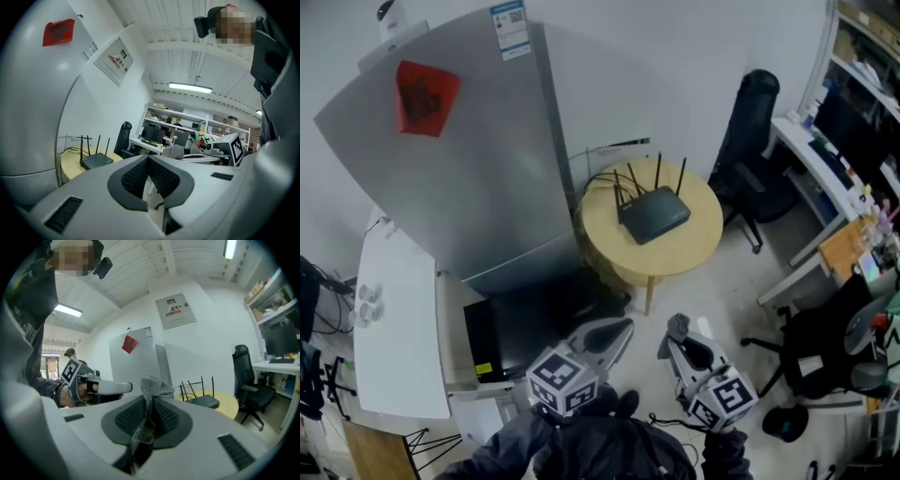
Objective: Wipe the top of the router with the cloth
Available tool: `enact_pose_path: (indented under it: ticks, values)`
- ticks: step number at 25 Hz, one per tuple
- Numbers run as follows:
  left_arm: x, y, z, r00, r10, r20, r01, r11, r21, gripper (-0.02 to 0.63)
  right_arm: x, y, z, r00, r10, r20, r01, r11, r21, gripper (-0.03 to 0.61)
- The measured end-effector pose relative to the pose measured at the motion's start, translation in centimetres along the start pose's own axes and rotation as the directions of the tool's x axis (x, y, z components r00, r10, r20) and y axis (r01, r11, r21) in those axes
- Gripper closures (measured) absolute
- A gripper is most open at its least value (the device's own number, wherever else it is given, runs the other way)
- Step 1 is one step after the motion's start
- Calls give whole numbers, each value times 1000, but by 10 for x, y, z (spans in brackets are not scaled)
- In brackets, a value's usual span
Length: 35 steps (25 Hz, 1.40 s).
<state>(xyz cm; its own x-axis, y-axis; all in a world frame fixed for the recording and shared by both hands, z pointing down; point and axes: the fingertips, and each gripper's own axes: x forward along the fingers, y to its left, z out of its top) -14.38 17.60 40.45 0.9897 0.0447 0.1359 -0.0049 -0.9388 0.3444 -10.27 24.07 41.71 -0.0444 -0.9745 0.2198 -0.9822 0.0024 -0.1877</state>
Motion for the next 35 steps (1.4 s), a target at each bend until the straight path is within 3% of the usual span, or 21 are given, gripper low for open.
enact_pose_path:
  ticks: [6,13,20,26,31,35]
  values:
    - [57,50,18,1000,5,-5,-5,1000,2,614,55,-56,11,999,30,-22,-30,999,-13,507]
    - [131,140,46,1000,1,3,-1,1000,3,614,148,-131,33,997,42,-59,-44,999,-28,508]
    - [167,221,72,999,40,0,-40,998,-50,614,232,-179,46,989,88,-121,-92,995,-25,508]
    - [190,250,76,998,64,-16,-65,995,-81,614,273,-213,41,977,114,-182,-119,993,-21,507]
    - [215,273,74,992,126,-9,-126,988,-94,614,309,-242,39,958,182,-221,-185,983,4,508]
    - [235,299,66,974,224,-11,-224,967,-119,614,342,-264,31,933,258,-249,-261,965,20,508]
